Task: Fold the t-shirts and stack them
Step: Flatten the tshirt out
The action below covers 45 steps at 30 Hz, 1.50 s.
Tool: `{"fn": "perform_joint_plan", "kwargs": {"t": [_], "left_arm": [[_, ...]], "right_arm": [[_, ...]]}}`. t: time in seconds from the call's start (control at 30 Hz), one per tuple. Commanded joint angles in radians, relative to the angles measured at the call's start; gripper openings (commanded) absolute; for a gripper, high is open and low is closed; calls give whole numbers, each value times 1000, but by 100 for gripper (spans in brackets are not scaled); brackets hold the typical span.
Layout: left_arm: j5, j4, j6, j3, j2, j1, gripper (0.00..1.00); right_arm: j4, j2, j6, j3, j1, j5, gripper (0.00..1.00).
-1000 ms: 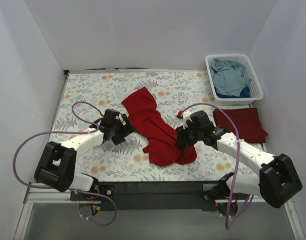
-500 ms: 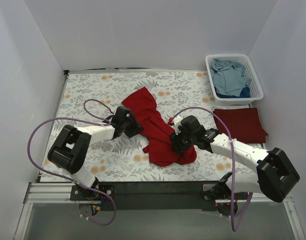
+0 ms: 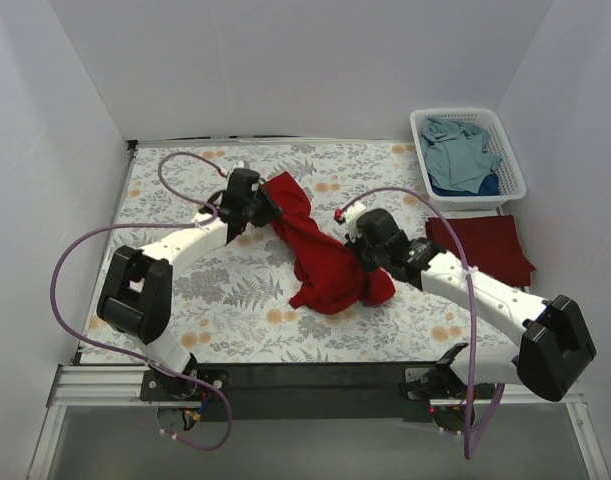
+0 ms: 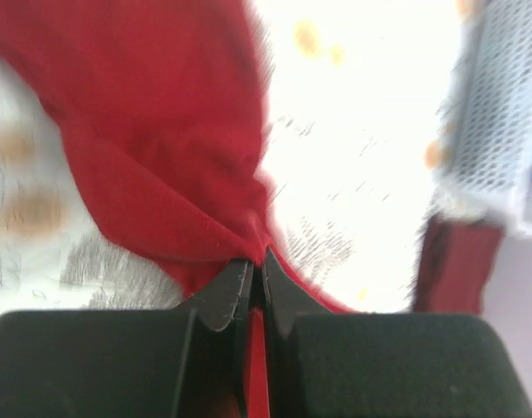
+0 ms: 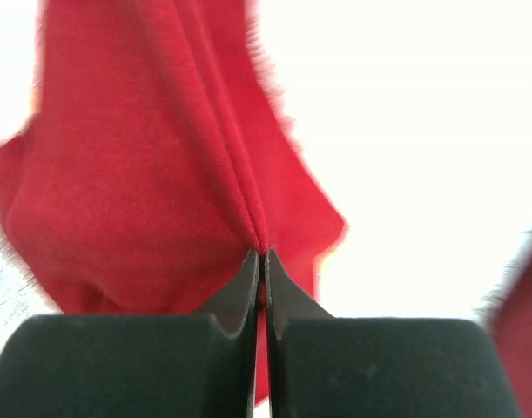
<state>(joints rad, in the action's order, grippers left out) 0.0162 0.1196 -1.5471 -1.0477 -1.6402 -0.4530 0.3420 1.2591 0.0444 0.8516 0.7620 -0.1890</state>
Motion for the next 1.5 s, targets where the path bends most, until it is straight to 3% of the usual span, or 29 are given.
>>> {"fn": "perform_joint_plan", "kwargs": {"t": [0.0,0.13,0.2,0.3,0.47,0.67,0.77,0.87,0.97,1.0,1.07,1.17,1.3,1.47], "left_arm": [[4,69,122,-308,0,112,0],[-54,187,203,-599,-30,154,0],[-73,227,238,-671,-3,160,0],[-94,264,268,-651,102,162,0],[-67,275,294,-381,360,160,0],[-91,337,214,46,684,158,0],[-78,438,129,246,804,158,10],[-29,508,96,342,864,158,15],[85,574,64,391,922,160,15],[106,587,49,385,940,160,26],[128,594,45,370,954,158,41],[183,600,94,312,956,158,57],[222,560,208,233,884,160,60],[121,418,321,169,650,158,60]], "right_arm": [[6,32,160,290,-59,-325,1],[15,68,276,589,-69,-359,1],[31,60,304,648,-69,-287,1],[35,2,308,652,-67,-235,1],[38,-205,259,442,-67,-113,1],[118,-414,129,172,-69,218,26],[135,-463,42,48,-67,412,38],[135,-477,-24,-51,-69,412,43],[143,-425,-70,-80,-67,269,47],[143,-379,-72,-71,-69,219,49],[143,-324,-81,-53,-67,194,49],[124,-210,-103,-17,-69,164,51],[49,-115,-161,-29,-67,181,51],[-24,-41,-216,-75,-69,250,50]]}}
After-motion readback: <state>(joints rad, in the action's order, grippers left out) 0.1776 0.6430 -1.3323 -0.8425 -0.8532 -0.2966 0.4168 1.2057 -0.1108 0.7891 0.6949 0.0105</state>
